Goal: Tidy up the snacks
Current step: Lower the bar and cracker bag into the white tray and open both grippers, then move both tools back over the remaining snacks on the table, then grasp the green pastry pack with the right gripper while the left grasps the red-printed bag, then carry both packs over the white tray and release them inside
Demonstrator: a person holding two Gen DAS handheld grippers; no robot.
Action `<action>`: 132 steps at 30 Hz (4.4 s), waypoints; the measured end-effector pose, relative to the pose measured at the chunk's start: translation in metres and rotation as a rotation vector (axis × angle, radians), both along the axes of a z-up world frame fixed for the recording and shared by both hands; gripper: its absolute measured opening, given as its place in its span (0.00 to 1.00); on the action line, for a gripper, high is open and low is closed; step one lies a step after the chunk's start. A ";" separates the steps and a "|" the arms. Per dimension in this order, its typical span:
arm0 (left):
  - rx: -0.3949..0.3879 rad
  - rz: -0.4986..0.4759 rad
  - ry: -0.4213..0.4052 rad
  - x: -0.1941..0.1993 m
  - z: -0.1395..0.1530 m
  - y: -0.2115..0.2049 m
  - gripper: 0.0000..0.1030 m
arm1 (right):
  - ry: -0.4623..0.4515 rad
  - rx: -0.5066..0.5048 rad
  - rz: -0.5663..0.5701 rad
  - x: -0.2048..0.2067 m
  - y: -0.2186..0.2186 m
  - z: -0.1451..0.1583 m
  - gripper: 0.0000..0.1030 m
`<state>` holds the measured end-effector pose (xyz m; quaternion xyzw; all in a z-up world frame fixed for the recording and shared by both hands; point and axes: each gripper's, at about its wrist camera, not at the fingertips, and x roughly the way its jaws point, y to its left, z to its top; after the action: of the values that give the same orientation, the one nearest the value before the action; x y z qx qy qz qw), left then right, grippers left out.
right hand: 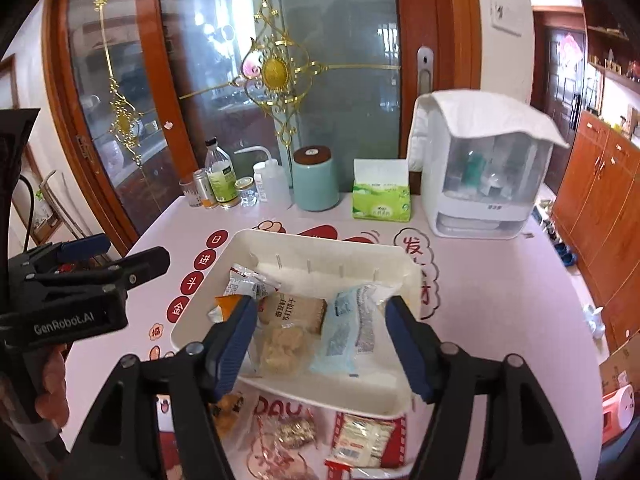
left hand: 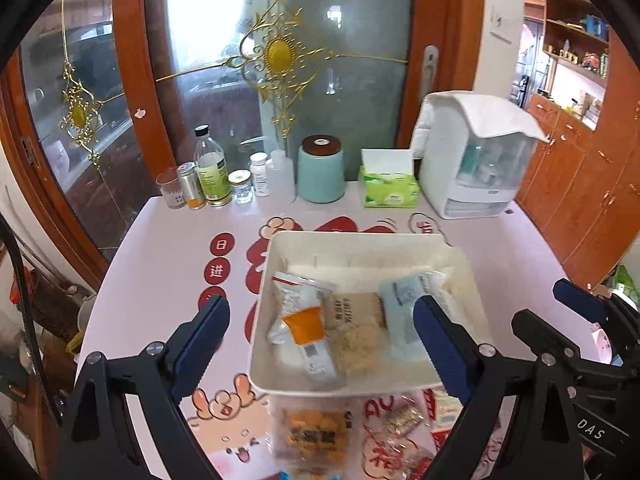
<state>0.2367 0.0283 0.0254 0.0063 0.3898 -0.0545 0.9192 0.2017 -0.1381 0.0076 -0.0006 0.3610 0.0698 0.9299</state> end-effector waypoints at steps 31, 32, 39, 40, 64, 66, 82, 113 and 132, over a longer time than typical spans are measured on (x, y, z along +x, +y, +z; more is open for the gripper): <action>-0.038 -0.071 0.225 -0.129 -0.114 -0.101 0.96 | 0.198 0.037 -0.035 -0.166 -0.088 -0.101 0.77; -0.033 -0.066 0.238 -0.129 -0.123 -0.102 0.96 | 0.219 0.037 -0.026 -0.170 -0.087 -0.110 0.77; -0.012 -0.029 0.373 -0.120 -0.184 -0.104 0.92 | 0.329 0.034 0.074 -0.200 -0.065 -0.169 0.77; -0.018 -0.022 0.393 -0.118 -0.192 -0.103 0.92 | 0.344 0.029 0.092 -0.204 -0.060 -0.177 0.77; -0.131 0.076 0.541 -0.098 -0.251 -0.103 0.74 | 0.378 -0.096 0.247 -0.219 -0.032 -0.213 0.37; -0.131 0.069 0.536 -0.098 -0.251 -0.109 0.66 | 0.378 -0.090 0.239 -0.217 -0.034 -0.212 0.37; -0.089 -0.010 0.474 -0.123 -0.230 -0.123 0.45 | 0.387 -0.037 0.207 -0.214 -0.035 -0.214 0.37; -0.041 -0.079 0.216 -0.119 -0.103 -0.036 0.45 | 0.143 0.084 0.131 -0.149 -0.008 -0.115 0.37; -0.047 -0.075 -0.031 -0.014 0.000 -0.012 0.46 | -0.080 0.161 -0.048 -0.025 0.004 -0.008 0.37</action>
<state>0.2229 0.0164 0.0255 0.0002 0.3738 -0.0982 0.9223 0.1765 -0.1337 -0.0004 0.0797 0.3166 0.0763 0.9421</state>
